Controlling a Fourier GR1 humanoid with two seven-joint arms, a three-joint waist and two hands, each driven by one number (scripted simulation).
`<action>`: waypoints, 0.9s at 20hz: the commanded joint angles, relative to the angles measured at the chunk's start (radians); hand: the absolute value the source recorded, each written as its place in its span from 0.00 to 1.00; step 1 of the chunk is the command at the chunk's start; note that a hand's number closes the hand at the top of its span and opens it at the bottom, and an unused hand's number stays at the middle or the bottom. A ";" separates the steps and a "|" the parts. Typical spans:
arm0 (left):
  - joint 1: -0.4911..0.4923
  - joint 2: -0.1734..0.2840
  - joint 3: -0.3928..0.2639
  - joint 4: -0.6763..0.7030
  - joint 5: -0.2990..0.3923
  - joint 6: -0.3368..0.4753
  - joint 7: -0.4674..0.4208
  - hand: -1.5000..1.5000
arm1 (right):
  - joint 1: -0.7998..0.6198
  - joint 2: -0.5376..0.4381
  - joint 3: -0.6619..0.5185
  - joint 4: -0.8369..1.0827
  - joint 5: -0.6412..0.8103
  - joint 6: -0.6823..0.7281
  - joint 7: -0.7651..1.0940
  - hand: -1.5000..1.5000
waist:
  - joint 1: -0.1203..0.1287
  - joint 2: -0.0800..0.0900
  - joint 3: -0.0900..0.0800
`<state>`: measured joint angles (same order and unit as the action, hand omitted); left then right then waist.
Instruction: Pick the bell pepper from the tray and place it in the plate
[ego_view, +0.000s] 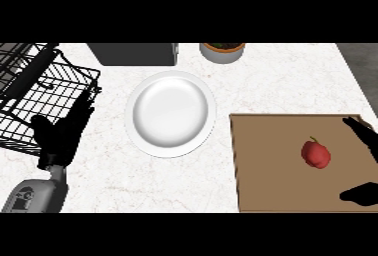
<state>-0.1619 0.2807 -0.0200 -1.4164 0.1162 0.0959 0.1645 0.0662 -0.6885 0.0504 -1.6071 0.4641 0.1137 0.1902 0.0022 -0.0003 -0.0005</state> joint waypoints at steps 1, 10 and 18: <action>-0.017 -0.005 0.011 0.002 -0.012 -0.011 0.008 0.50 | -0.045 0.026 0.036 0.030 0.087 0.049 0.079 0.00 | 0.000 0.001 0.000; -0.013 -0.001 0.079 0.052 0.004 -0.087 -0.032 0.50 | -0.132 0.145 0.075 0.103 0.183 0.158 0.149 0.00 | -0.002 0.001 0.000; -0.056 -0.037 0.096 0.114 -0.037 -0.091 -0.045 0.50 | -0.251 0.190 0.014 0.267 0.279 0.170 0.105 0.00 | -0.002 0.001 0.000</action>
<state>-0.1651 0.2470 0.0397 -1.4029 0.0776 0.0330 0.1638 -0.1372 -0.5389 0.0729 -1.3941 0.6938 0.2842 0.2871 0.0021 0.0002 0.0001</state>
